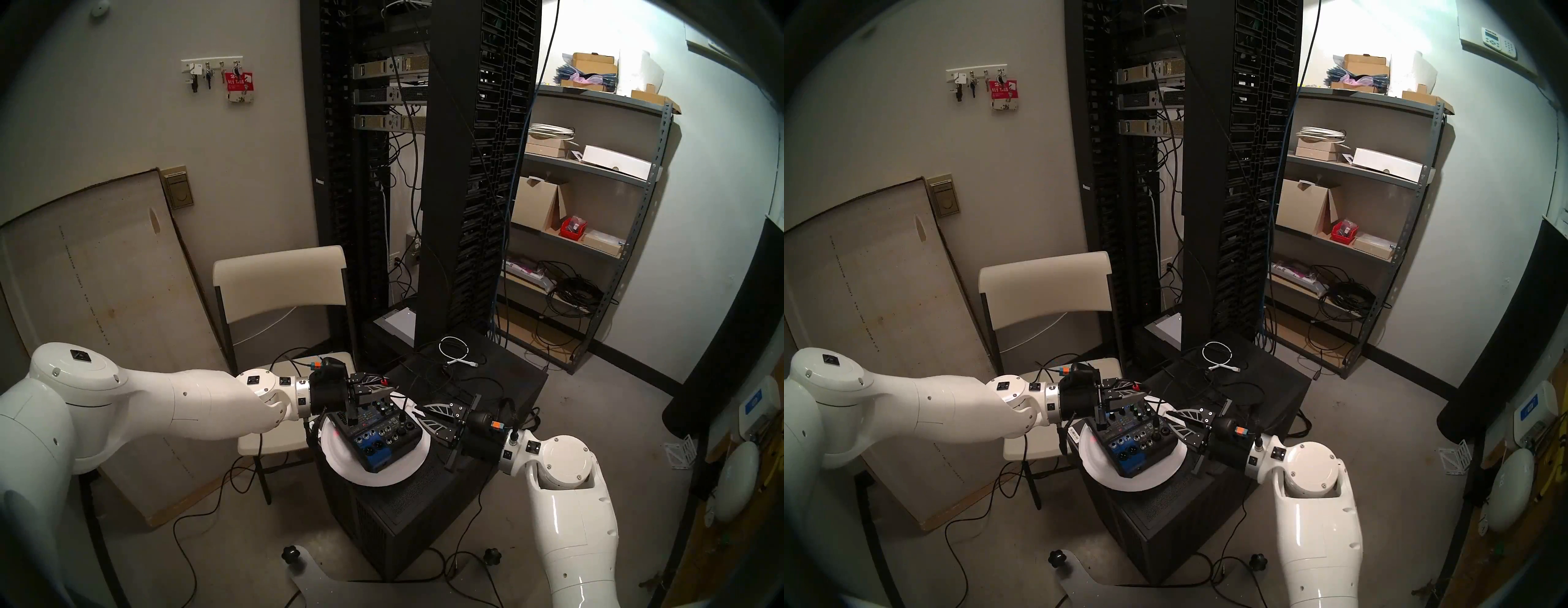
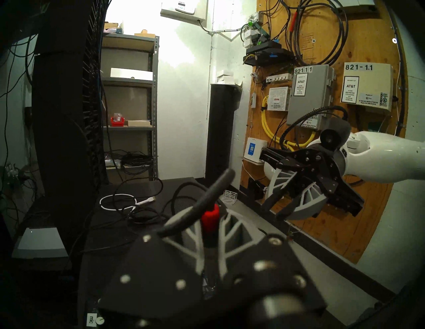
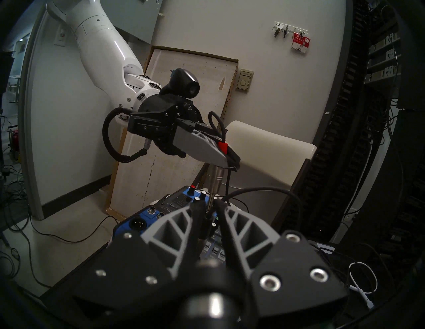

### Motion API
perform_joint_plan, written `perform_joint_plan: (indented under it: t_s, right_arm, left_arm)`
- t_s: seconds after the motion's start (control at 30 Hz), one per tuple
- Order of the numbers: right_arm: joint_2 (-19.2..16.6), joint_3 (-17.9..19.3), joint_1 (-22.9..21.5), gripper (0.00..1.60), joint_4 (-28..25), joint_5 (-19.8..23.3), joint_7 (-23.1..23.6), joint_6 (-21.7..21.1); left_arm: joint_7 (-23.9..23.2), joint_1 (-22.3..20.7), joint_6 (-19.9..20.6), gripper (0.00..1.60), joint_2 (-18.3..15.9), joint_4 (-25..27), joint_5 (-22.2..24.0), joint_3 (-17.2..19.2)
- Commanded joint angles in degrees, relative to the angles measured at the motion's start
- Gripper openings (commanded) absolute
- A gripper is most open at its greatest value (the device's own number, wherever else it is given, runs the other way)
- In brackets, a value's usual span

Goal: Insert aux cable

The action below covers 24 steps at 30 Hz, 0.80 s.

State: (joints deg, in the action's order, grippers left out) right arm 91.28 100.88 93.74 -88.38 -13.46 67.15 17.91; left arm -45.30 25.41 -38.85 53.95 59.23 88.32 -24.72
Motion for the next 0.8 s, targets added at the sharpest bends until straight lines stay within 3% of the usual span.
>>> perform_joint_plan:
  t_s: [0.0,0.37,0.77]
  right_arm:
    - [0.22,-0.16,-0.66,0.72,-0.7,0.3,0.07,-0.13]
    - [0.15,-0.03,-0.67,0.72,-0.81,0.47,0.08,-0.14]
    - [0.09,0.22,-0.59,0.72,-0.84,0.59,0.14,-0.21]
  left_arm:
    - [-2.97,-1.17,-0.37,0.0,2.35,-2.43,-0.03,1.14]
    - [-8.36,0.98,0.66,0.0,6.49,-9.19,3.1,3.39]
    - [-13.73,1.31,2.36,0.0,9.96,-15.49,3.23,3.55]
